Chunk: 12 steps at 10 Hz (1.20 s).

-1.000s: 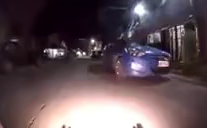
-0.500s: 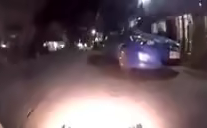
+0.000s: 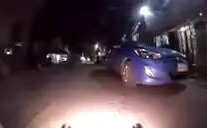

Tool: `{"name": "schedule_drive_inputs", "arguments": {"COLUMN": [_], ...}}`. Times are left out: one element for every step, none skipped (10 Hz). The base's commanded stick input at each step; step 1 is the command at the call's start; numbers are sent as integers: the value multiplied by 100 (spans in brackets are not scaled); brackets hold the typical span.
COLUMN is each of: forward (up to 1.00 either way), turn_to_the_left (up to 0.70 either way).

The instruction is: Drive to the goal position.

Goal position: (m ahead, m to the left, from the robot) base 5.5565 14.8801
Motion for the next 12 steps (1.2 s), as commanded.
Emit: {"name": "schedule_drive_inputs", "arguments": {"forward": [60, 60, 60, 60, 60, 60, 60, 60, 60, 60, 60, 60], "turn_to_the_left": [0, 0, 0, 0, 0, 0, 0, 0, 0, 0, 0, 0]}}
